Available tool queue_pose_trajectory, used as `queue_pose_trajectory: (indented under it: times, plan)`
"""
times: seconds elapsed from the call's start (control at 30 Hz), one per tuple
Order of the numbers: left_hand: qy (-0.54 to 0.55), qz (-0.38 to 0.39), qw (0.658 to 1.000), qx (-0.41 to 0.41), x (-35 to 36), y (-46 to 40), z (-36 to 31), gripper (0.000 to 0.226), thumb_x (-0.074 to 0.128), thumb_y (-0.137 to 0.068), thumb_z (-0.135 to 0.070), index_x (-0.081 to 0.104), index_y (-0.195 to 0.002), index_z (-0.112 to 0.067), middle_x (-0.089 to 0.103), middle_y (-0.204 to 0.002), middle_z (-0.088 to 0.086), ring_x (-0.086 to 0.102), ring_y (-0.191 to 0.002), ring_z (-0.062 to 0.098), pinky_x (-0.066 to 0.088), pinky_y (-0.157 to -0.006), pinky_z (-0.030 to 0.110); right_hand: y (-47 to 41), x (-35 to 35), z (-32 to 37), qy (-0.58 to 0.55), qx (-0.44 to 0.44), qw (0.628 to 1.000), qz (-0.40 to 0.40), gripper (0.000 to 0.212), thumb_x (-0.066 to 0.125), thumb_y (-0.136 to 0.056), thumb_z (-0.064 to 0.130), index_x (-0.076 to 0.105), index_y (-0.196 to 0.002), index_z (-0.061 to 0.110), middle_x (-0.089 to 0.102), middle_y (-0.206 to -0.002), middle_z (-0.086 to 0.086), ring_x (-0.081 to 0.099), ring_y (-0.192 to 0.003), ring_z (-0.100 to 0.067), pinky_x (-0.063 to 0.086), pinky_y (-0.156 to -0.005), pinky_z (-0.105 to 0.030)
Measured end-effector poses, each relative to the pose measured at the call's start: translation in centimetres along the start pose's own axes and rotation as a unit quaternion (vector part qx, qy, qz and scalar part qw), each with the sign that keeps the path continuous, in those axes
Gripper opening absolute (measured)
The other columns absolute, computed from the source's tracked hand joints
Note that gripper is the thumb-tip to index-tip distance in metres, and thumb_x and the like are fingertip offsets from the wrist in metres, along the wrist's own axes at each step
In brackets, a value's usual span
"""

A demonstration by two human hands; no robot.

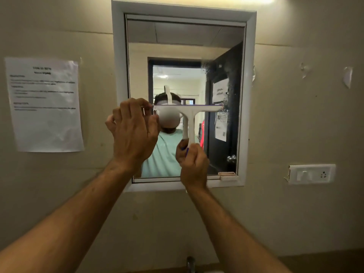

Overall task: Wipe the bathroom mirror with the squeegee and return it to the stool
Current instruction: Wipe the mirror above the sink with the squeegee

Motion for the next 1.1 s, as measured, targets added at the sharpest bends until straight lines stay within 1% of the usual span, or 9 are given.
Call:
queue_pose_trajectory:
  times: [0.17,0.3,0.43,0.53,0.7,0.77,0.87,1.0,1.1]
  plan:
    - [-0.006,0.007,1.000,0.016,0.3,-2.7,-0.9,0.039,0.066,-0.087,-0.024,0.041,-0.117,-0.024,0.045,-0.117,0.005,0.044,-0.106,0.023,0.030,-0.090,0.041,-2.3,-0.7,1.9,0.000,0.016,1.000,0.003,0.041,0.030,-0.098,0.052,0.054,-0.075,0.028,0.061,-0.069,-0.007,0.061,-0.067,-0.028,0.054,-0.065,-0.052]
    - [-0.021,-0.005,1.000,0.015,0.0,-4.8,-1.4,0.037,0.063,-0.088,-0.027,0.044,-0.120,-0.022,0.045,-0.120,0.005,0.043,-0.109,0.024,0.031,-0.089,0.043,-9.2,-0.4,7.2,-0.048,0.009,0.999,-0.013,0.044,0.030,-0.104,0.043,0.055,-0.074,0.022,0.058,-0.065,-0.002,0.057,-0.060,-0.010,0.049,-0.061,-0.032]
    - [-0.021,-0.014,1.000,0.002,-0.4,-5.2,-1.2,0.032,0.057,-0.090,-0.028,0.047,-0.120,-0.020,0.047,-0.120,0.005,0.044,-0.108,0.023,0.031,-0.089,0.043,-11.5,0.3,8.7,-0.033,0.016,0.999,0.028,0.045,0.029,-0.106,0.039,0.055,-0.077,0.018,0.061,-0.070,-0.005,0.062,-0.067,-0.018,0.050,-0.063,-0.037]
    - [-0.020,-0.013,1.000,0.004,-0.4,-4.6,-0.9,0.030,0.056,-0.090,-0.029,0.047,-0.118,-0.021,0.045,-0.118,0.003,0.043,-0.106,0.020,0.032,-0.088,0.043,-8.8,0.3,6.3,-0.030,0.013,0.999,0.037,0.040,0.034,-0.108,0.033,0.058,-0.082,0.014,0.056,-0.067,0.004,0.055,-0.059,0.004,0.043,-0.054,-0.020]
    - [-0.044,0.012,0.998,0.040,0.0,-4.1,-1.3,0.033,0.058,-0.090,-0.029,0.044,-0.119,-0.022,0.043,-0.119,0.003,0.042,-0.105,0.020,0.025,-0.086,0.037,-3.4,-0.2,2.2,-0.016,0.003,0.999,0.046,0.034,0.036,-0.104,0.035,0.050,-0.074,0.026,0.050,-0.059,0.007,0.049,-0.054,-0.009,0.044,-0.055,-0.047]
    - [-0.049,0.009,0.998,0.050,-0.1,-4.9,-1.5,0.034,0.059,-0.090,-0.028,0.044,-0.120,-0.022,0.043,-0.120,0.004,0.043,-0.107,0.022,0.029,-0.088,0.041,-4.1,-0.4,3.2,-0.031,0.000,0.998,0.046,0.035,0.033,-0.100,0.040,0.048,-0.071,0.029,0.048,-0.057,0.008,0.047,-0.052,-0.007,0.045,-0.055,-0.045]
    - [-0.048,0.006,0.998,0.043,-0.2,-6.6,-1.6,0.033,0.059,-0.090,-0.028,0.046,-0.120,-0.020,0.046,-0.122,0.006,0.044,-0.109,0.025,0.033,-0.090,0.046,-8.8,-0.2,7.2,-0.056,-0.028,0.998,0.030,0.038,0.031,-0.102,0.042,0.049,-0.072,0.026,0.051,-0.060,0.007,0.052,-0.053,-0.001,0.044,-0.049,-0.024]
    - [-0.055,0.019,0.997,0.045,0.3,-7.9,-1.9,0.033,0.060,-0.091,-0.026,0.049,-0.120,-0.017,0.046,-0.124,0.007,0.044,-0.112,0.024,0.029,-0.090,0.041,-15.1,0.9,12.4,-0.022,-0.036,0.998,0.039,0.040,0.029,-0.107,0.038,0.053,-0.078,0.022,0.060,-0.070,-0.005,0.062,-0.067,-0.019,0.055,-0.067,-0.048]
    - [-0.051,0.024,0.998,0.039,0.6,-8.1,-1.7,0.032,0.059,-0.091,-0.028,0.048,-0.120,-0.018,0.044,-0.130,0.006,0.042,-0.119,0.025,0.031,-0.094,0.045,-15.5,1.1,11.4,-0.006,-0.016,0.999,0.040,0.044,0.027,-0.106,0.040,0.056,-0.079,0.020,0.065,-0.075,-0.008,0.065,-0.073,-0.026,0.056,-0.072,-0.048]
Point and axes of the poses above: each hand's wrist, its own y-axis away from the middle knuckle, its own x-axis out of the palm, z = x × y, the point moved 6 cm from there along -y, towards the middle knuckle
